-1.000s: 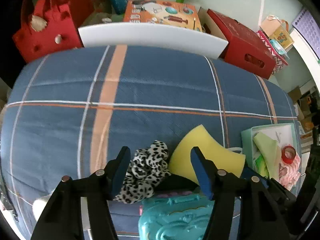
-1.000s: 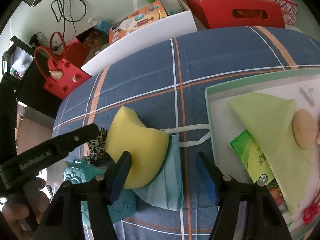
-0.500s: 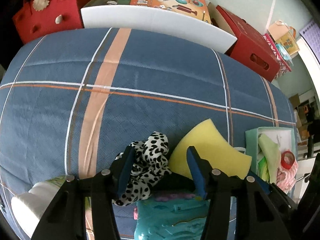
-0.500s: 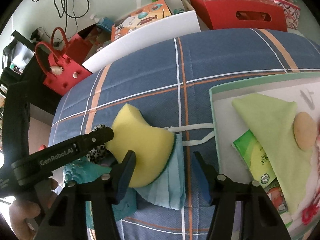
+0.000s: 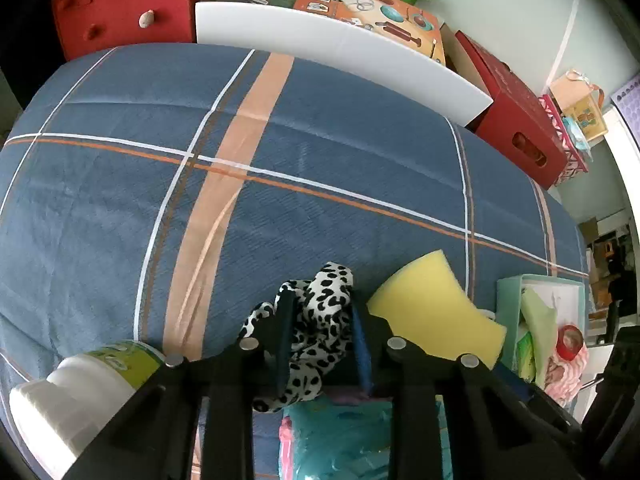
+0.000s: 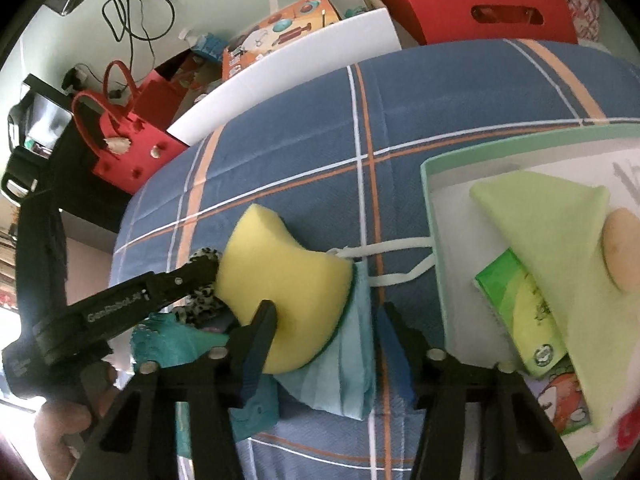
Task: Organize soft objects
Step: 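Grasp the leopard scrunchie with the left tool while the right tool grasps the yellow sponge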
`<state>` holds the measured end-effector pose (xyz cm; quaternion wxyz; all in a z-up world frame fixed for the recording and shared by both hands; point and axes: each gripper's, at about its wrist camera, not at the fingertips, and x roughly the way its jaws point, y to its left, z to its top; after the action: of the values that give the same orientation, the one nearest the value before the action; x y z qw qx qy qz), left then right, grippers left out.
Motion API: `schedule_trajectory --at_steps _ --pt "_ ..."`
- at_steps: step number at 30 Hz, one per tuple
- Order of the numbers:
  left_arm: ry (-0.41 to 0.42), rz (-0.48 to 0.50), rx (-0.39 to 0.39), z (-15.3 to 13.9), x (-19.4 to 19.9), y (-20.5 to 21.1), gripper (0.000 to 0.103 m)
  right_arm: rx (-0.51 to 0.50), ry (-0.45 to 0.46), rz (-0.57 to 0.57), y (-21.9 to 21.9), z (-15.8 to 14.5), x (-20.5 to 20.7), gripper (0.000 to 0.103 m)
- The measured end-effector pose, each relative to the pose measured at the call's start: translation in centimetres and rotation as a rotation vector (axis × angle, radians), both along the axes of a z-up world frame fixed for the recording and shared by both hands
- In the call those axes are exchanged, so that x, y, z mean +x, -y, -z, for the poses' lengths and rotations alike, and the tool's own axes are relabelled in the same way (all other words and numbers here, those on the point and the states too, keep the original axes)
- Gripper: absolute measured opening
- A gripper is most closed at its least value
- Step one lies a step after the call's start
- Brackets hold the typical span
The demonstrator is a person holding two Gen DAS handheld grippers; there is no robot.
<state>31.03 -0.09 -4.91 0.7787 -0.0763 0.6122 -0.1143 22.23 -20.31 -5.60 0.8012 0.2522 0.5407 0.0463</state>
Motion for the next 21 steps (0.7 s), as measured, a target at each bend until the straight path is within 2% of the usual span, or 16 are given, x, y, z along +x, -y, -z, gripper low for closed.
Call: schedule_trajectory --at_steps 2,3,14,21 --pt "0.002 0.001 0.002 0.0 0.0 0.0 0.027 0.014 0.005 -0.004 0.0 0.0 -0.1 0.044" --pt "0.003 0.002 0.002 0.0 -0.1 0.0 0.026 0.018 0.007 -0.005 0.0 -0.1 -0.1 0.037" --pt "0.026 -0.012 0.002 -0.4 -0.3 0.0 0.02 0.017 0.025 -0.017 -0.2 -0.5 -0.5 0.026" --pt "0.077 -0.029 0.019 -2.0 -0.8 -0.3 0.017 0.043 0.043 -0.016 0.2 -1.1 -0.8 0.021"
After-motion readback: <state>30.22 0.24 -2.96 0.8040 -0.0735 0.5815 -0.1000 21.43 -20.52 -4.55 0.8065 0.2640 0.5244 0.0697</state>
